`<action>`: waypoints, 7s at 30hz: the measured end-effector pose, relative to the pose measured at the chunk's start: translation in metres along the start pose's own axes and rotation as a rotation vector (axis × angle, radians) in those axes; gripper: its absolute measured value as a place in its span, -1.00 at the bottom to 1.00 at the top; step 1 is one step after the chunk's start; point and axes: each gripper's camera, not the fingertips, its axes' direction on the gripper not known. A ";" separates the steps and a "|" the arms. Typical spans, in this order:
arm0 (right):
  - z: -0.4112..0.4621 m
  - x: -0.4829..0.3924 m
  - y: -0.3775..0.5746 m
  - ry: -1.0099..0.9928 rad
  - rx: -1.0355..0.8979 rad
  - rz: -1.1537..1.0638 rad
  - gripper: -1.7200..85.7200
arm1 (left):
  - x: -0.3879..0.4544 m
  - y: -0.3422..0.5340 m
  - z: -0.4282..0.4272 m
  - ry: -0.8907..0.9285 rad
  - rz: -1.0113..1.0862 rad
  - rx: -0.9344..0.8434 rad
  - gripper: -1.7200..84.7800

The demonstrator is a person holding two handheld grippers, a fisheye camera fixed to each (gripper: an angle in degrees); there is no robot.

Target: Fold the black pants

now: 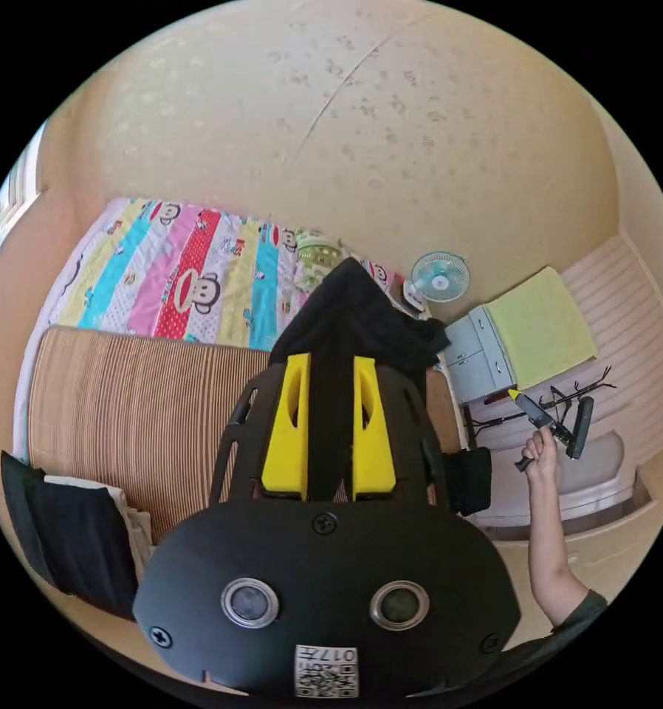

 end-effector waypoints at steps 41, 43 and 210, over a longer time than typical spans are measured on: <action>0.326 0.224 0.426 -0.321 -1.080 0.058 -0.90 | -0.174 0.459 0.186 0.287 -0.360 -0.875 -0.84; 0.288 0.203 0.413 -0.505 -0.991 -0.052 -0.92 | -0.140 0.438 0.188 0.215 -0.283 -0.850 -0.80; 0.044 -0.023 0.231 -0.818 -0.066 -0.051 -0.93 | -0.145 0.212 -0.103 0.715 0.215 -0.136 -0.85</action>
